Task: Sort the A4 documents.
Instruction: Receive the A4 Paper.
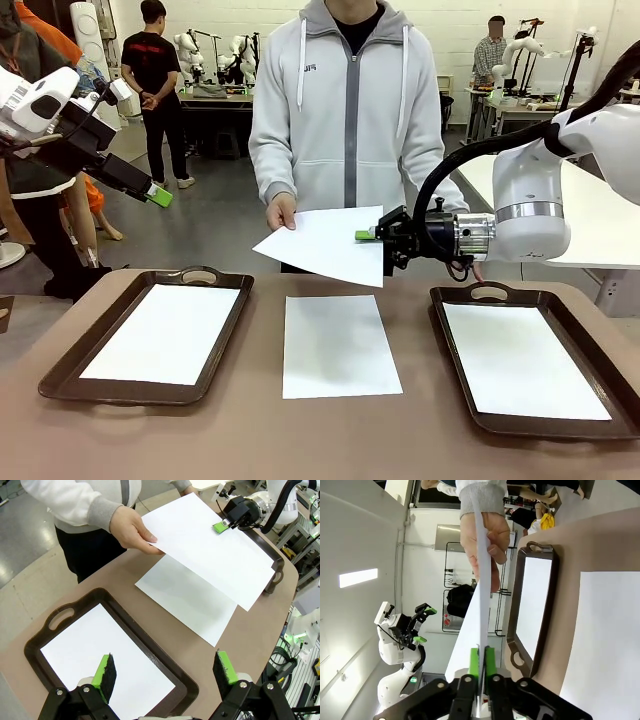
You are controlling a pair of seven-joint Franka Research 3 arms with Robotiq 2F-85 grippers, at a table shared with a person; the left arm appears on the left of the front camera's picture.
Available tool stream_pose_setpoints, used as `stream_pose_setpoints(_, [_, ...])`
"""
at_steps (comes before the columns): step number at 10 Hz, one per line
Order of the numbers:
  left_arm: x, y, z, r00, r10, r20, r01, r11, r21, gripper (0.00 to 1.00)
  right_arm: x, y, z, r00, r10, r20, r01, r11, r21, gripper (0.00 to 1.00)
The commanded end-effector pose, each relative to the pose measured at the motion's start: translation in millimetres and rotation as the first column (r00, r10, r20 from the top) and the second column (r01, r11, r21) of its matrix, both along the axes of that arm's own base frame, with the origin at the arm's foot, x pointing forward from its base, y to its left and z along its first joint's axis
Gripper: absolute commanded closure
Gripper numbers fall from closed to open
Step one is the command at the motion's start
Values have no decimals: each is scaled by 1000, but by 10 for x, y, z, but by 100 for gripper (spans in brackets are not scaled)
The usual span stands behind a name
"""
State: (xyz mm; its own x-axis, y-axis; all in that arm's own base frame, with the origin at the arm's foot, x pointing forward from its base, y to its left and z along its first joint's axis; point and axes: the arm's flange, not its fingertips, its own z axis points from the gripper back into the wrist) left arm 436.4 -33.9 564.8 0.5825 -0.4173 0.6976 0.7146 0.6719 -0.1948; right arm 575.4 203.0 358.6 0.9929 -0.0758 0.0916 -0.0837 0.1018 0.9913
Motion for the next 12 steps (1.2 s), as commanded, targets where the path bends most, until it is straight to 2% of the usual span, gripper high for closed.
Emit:
stream_pose_setpoints(1, [-3,-2,1,1000,-1,1,1,1000,-1,0,108,24,7,1000,11,-25,-11,1000,1,100])
stream_pose_setpoints(7, [-3,-2,1,1000,-1,1,1,1000,-1,0,127,-19,21,999,35,-40,-34,999,18,100])
stream_pose_setpoints(8, [-3,-2,1,1000,-1,1,1,1000,-1,0,129,-32,34,995,78,-59,-76,996,41,100])
stream_pose_setpoints(9, [-3,-2,1,1000,-1,1,1,1000,-1,0,24,-4,14,1000,9,-18,-9,1000,12,100])
stream_pose_setpoints(12, [-3,-2,1,1000,-1,1,1,1000,-1,0,24,-4,14,1000,9,-18,-9,1000,12,100])
